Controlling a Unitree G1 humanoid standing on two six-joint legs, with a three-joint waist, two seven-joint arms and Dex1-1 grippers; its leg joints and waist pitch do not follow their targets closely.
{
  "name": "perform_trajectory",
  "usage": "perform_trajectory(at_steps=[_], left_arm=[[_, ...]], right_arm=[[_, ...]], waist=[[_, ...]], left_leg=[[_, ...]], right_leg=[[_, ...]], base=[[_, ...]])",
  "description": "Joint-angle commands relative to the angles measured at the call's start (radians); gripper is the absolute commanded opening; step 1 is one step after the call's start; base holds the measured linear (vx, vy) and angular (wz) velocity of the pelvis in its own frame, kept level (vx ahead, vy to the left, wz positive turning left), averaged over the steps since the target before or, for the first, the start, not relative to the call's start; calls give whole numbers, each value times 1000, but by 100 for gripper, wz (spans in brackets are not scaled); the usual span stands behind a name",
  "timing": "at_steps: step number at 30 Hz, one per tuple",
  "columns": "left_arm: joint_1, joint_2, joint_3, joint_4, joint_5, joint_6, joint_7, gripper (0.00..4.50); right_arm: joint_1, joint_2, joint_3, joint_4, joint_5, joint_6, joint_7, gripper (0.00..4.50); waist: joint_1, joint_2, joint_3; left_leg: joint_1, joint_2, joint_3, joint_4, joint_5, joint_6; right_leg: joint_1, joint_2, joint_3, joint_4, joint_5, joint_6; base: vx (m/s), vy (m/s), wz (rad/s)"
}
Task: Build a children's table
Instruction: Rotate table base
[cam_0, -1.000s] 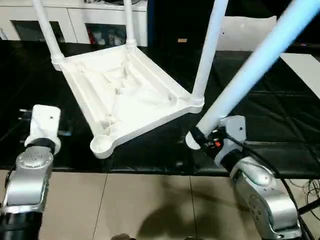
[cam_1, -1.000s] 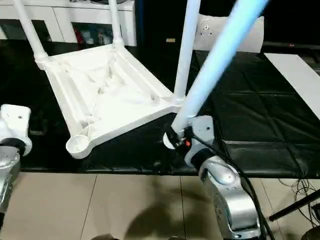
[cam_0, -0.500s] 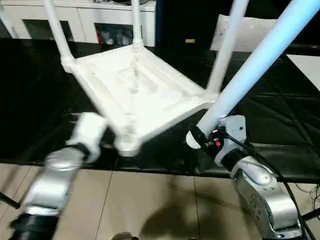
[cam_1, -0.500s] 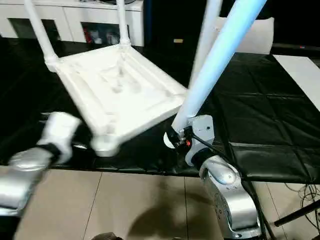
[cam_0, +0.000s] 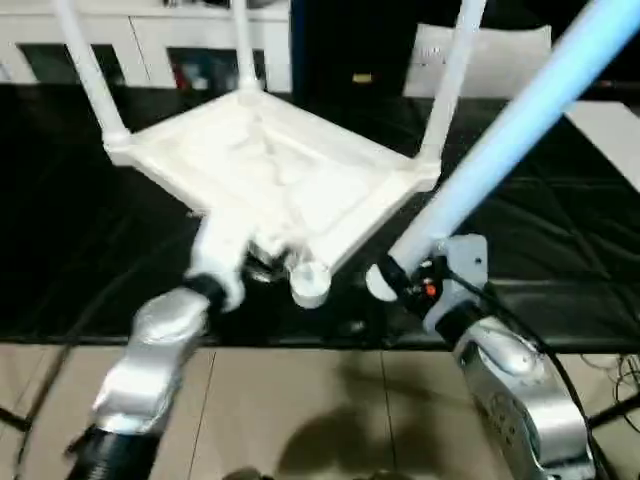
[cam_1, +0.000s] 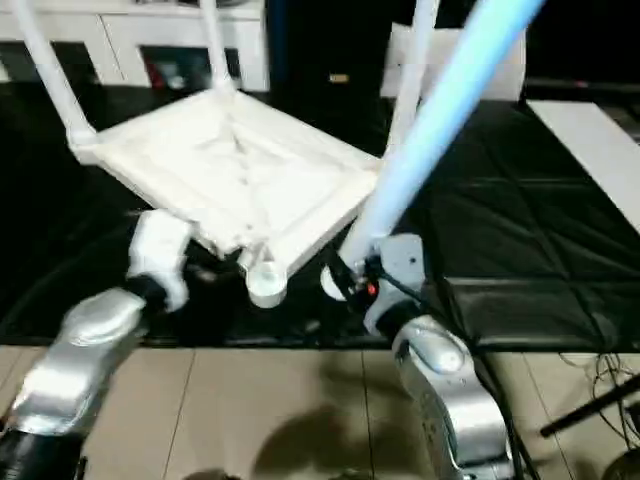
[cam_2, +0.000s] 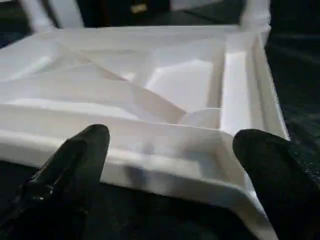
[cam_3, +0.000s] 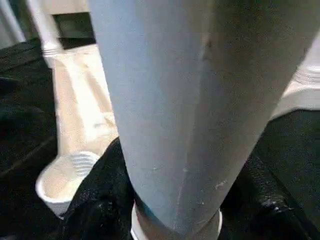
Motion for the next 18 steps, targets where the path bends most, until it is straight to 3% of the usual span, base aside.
perform_trajectory(at_steps=[1, 6, 8, 9, 10, 11, 12, 14, 15, 16, 17, 18], left_arm=[[35, -26, 91, -70, -49, -18, 32, 450], [70, -41, 138, -114, -61, -57, 71, 450], [111, -55, 154, -176, -77, -76, 83, 450], [117, -62, 158, -183, -80, -74, 87, 450], [125, -76, 165, -196, -77, -64, 100, 450], [126, -79, 164, -199, -74, -61, 102, 450], [127, -80, 163, -200, -73, -61, 103, 450], [126, -83, 156, -203, -70, -59, 105, 450], [123, -82, 150, -200, -69, -59, 107, 450], [121, -80, 148, -197, -67, -58, 108, 450], [121, -80, 148, -197, -67, -58, 108, 450], [119, -73, 142, -192, -62, -62, 106, 450]], right_arm=[[-4, 13, -22, 4, 11, 21, -27, 189], [-9, 15, -27, 14, 28, 53, -24, 189], [-23, 14, -25, 23, 18, 60, -28, 189], [-27, 13, -24, 27, 10, 55, -32, 189], [-36, 7, -20, 38, -12, 41, -37, 189], [-41, 6, -21, 44, -11, 39, -34, 189], [-43, 6, -22, 45, -10, 39, -33, 189], [-51, -3, -14, 59, -8, 4, -4, 189], [-53, -6, -7, 66, -14, -12, 2, 189], [-53, -4, -6, 69, -16, -14, -1, 189], [-53, -4, -6, 69, -16, -14, -1, 189], [-54, 3, -10, 73, -11, -12, -4, 189]], waist=[[1, 4, -49], [2, -1, -46], [5, -12, -47], [7, -6, -44], [4, -7, -42], [2, -9, -38], [1, -8, -28], [2, -13, -18], [-2, -16, -13], [-9, -12, -14], [-12, -7, -10], [-22, -6, -14]], left_leg=[[0, 105, -40, -84, -128, 49], [3, 103, -41, -86, -154, 44], [2, 105, -40, -87, -143, 42], [11, 108, -40, -91, -192, 30], [24, 106, -39, -96, -280, 11], [29, 103, -38, -99, -327, 6], [49, 93, -34, -98, -444, 0], [71, 79, -29, -91, -511, 4], [95, 71, -26, -80, -546, 5], [107, 73, -30, -86, -558, 4], [111, 83, -37, -96, -589, 0], [113, 101, -53, -118, -643, -10]], right_leg=[[49, -144, 85, -83, -179, -156], [44, -141, 86, -89, -239, -137], [46, -143, 86, -87, -244, -123], [46, -142, 85, -88, -285, -120], [47, -136, 83, -91, -363, -114], [46, -131, 79, -96, -414, -108], [44, -127, 72, -117, -573, -84], [45, -124, 63, -145, -736, -41], [43, -121, 45, -168, -819, -6], [56, -115, 30, -174, -807, 10], [58, -113, 22, -172, -775, 10], [70, -103, 17, -151, -681, 1]], base=[[0, 0, 0], [0, 0, 0], [0, 0, 0], [0, 0, 0], [0, 0, 0], [0, 0, 0], [0, 0, 0], [0, 0, 0], [0, 0, 0], [0, 0, 0], [56, 13, -9], [79, 16, -7]])
